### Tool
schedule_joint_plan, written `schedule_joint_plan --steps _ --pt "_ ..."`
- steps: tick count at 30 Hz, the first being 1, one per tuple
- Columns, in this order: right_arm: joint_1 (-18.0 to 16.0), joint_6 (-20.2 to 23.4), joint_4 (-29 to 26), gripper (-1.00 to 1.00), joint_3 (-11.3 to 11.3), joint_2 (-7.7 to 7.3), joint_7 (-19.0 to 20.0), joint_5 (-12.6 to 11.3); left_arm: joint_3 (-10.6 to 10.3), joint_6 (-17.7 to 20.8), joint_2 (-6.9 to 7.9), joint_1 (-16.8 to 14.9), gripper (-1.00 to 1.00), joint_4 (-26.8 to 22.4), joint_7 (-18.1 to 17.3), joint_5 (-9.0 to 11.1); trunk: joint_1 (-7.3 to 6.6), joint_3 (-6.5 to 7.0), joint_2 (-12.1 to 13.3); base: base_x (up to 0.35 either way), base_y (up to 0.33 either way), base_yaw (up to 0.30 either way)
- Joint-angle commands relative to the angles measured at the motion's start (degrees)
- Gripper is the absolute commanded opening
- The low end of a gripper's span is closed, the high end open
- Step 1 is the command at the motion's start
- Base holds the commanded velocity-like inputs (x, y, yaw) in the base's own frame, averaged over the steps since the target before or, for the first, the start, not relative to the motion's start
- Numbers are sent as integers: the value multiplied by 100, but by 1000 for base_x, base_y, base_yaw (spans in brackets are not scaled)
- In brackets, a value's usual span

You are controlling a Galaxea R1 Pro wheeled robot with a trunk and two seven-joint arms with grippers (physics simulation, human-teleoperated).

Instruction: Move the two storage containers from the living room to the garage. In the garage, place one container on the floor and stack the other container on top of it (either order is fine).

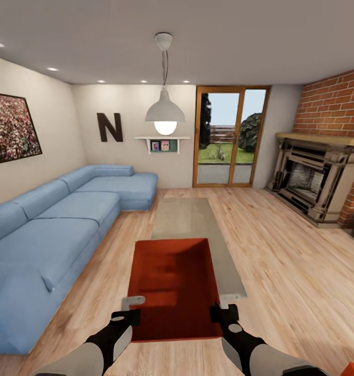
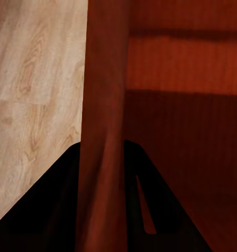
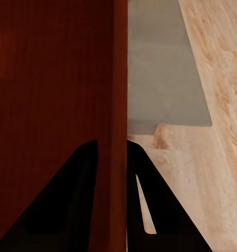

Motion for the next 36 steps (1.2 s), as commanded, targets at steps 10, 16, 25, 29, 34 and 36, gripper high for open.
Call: schedule_joint_plan --steps 10,16,25,29,34,36 --pt "-1 -10 1 -100 -245 -16 -34 3 196 26 203 -2 -100 -33 44 -2 2 -2 -5 0 0 277" --pt "-1 -9 1 -100 -245 -16 -34 1 196 26 204 -2 -100 -32 42 -2 2 -2 -5 0 0 277" --pt "-1 -10 1 -100 -245 -16 -34 -7 192 26 206 -2 -100 -15 38 -2 2 -2 -5 0 0 277" --pt "-1 -10 1 -100 -245 -16 -34 -10 193 26 210 -2 -100 -9 38 -2 2 -2 -5 0 0 278" --pt "-1 -10 1 -100 -245 -13 -34 -13 192 26 205 -2 -100 -15 37 -2 2 -2 -5 0 0 278" --pt "-1 -10 1 -100 -245 -15 -34 -11 192 26 204 -2 -100 -20 37 -2 2 -2 -5 0 0 278"
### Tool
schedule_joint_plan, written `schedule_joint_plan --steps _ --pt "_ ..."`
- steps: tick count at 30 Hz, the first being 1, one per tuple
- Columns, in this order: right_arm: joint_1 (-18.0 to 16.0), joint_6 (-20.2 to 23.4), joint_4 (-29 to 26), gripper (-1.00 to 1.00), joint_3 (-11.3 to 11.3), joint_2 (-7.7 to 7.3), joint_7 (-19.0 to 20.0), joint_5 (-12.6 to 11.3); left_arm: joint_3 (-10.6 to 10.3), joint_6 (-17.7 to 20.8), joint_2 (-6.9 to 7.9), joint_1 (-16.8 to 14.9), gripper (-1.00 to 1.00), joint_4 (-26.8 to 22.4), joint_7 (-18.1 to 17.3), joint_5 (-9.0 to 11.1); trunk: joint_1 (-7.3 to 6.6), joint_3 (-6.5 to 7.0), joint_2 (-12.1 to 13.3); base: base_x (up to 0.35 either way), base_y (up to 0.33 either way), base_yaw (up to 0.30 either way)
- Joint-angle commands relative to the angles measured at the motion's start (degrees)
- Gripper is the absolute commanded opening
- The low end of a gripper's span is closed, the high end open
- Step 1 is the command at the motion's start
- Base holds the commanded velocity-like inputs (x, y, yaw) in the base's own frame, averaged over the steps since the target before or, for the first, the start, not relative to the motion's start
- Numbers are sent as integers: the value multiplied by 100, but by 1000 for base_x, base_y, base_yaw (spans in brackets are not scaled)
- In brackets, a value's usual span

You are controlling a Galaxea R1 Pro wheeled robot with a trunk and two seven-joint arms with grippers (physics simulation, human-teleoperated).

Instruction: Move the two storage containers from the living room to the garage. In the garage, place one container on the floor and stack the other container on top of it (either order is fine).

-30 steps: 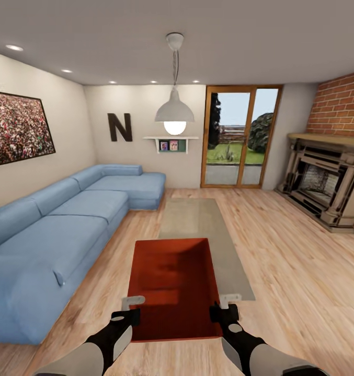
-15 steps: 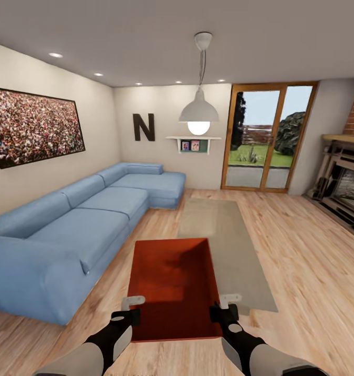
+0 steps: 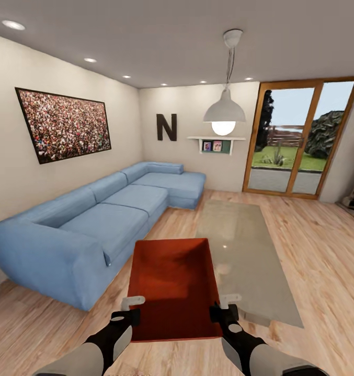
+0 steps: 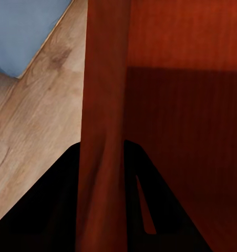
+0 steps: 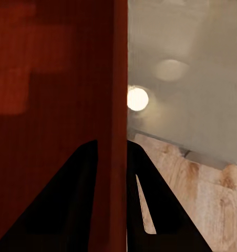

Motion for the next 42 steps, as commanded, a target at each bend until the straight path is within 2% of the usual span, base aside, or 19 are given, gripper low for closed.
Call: schedule_joint_plan --steps 1,42 --pt "-2 -8 0 -100 -265 -19 -28 14 185 26 201 -2 -100 -20 47 8 2 -2 -5 0 0 278" --pt "-2 -8 0 -100 -265 -20 -28 25 193 20 247 -2 -100 -5 48 8 2 -2 -5 0 0 278"
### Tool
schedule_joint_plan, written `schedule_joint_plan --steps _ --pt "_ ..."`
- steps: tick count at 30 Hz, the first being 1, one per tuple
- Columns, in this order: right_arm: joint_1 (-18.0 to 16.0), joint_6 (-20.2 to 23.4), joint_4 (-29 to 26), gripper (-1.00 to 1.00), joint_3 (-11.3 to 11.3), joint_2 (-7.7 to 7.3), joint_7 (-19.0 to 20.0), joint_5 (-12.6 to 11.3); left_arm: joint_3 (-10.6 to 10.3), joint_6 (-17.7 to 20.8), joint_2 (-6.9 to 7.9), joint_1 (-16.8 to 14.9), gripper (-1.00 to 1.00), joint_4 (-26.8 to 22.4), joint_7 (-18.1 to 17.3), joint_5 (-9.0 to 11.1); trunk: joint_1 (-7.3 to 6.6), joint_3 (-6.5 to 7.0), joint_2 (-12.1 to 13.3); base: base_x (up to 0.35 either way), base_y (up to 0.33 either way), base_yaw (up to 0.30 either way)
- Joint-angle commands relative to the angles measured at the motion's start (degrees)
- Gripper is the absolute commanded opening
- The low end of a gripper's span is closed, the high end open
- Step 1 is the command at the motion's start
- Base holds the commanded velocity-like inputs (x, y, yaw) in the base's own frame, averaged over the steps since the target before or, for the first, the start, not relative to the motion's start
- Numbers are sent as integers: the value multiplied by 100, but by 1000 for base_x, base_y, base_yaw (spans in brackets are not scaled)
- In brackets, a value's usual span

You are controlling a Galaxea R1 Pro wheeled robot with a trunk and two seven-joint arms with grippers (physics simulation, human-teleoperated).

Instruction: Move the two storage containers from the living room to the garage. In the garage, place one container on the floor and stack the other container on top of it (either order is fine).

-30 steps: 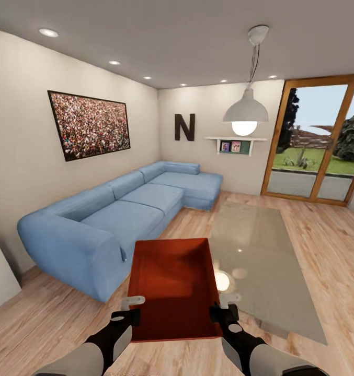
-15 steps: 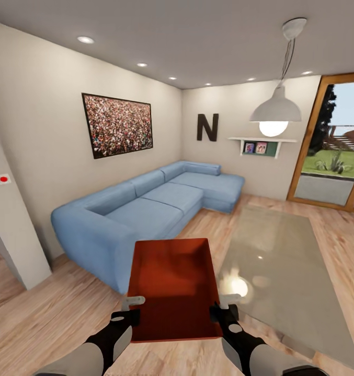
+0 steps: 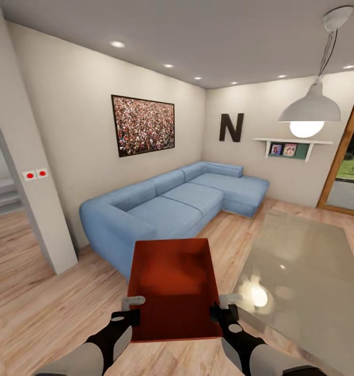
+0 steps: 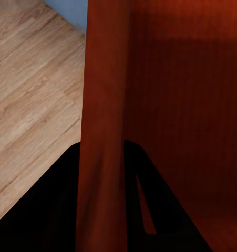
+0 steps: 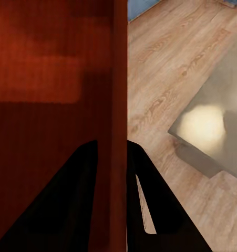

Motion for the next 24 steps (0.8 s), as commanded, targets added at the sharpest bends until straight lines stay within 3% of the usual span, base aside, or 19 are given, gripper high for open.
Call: schedule_joint_plan --steps 1,24 --pt "-2 -10 -2 -100 -261 -18 -30 16 185 25 251 -1 -100 -14 47 12 2 -2 -5 0 0 278" --pt "-2 -10 -2 -100 -261 -18 -30 16 194 25 262 -1 -100 -7 49 14 2 -2 -5 0 0 278"
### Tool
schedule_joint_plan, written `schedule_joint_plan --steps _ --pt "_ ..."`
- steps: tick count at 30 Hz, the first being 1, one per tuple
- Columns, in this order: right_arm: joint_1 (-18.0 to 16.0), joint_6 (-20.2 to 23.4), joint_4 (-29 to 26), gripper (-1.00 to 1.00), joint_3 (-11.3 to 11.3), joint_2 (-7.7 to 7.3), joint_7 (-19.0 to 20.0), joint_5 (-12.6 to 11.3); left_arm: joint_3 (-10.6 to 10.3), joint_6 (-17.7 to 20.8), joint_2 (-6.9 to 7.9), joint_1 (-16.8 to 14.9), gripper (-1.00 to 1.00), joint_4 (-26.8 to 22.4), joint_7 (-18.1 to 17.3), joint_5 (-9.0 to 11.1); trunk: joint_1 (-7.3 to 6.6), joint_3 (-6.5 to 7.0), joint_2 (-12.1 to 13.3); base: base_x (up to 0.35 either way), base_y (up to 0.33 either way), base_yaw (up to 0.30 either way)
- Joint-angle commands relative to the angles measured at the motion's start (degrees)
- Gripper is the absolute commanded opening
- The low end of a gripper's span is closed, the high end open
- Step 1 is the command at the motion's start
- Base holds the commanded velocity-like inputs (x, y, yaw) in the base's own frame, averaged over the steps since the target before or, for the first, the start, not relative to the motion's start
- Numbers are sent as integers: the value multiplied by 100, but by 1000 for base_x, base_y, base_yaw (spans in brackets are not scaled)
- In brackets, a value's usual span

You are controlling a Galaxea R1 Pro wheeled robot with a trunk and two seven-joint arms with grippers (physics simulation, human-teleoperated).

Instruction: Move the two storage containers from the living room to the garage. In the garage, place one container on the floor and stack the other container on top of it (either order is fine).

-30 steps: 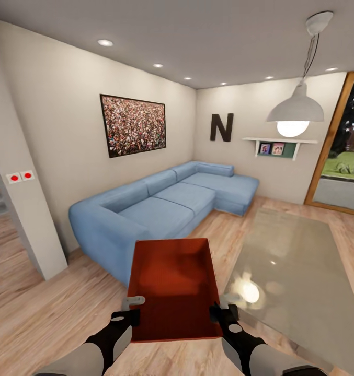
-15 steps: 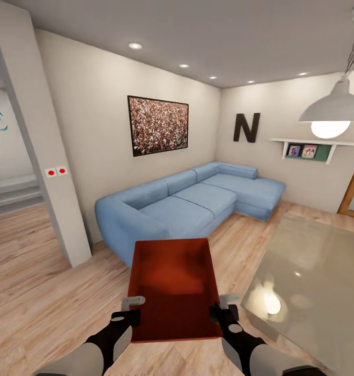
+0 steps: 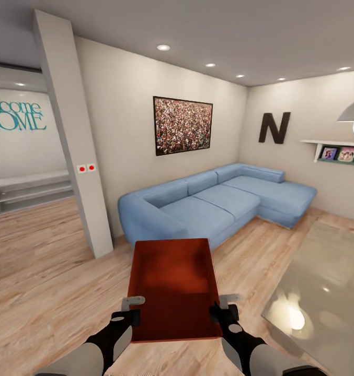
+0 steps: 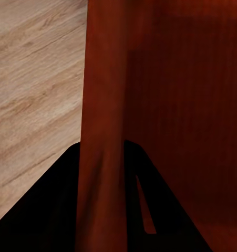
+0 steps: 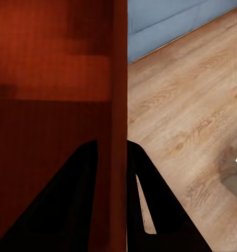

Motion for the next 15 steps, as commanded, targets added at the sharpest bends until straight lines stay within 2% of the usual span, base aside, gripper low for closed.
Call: schedule_joint_plan --steps 1,15 --pt "-2 -11 -4 -100 -265 -17 -31 19 189 25 264 -1 -100 -14 49 16 2 -2 -5 0 0 278" --pt "-2 -11 -4 -100 -265 -17 -31 19 189 24 264 -1 -100 -27 58 24 2 -2 -5 0 0 278"
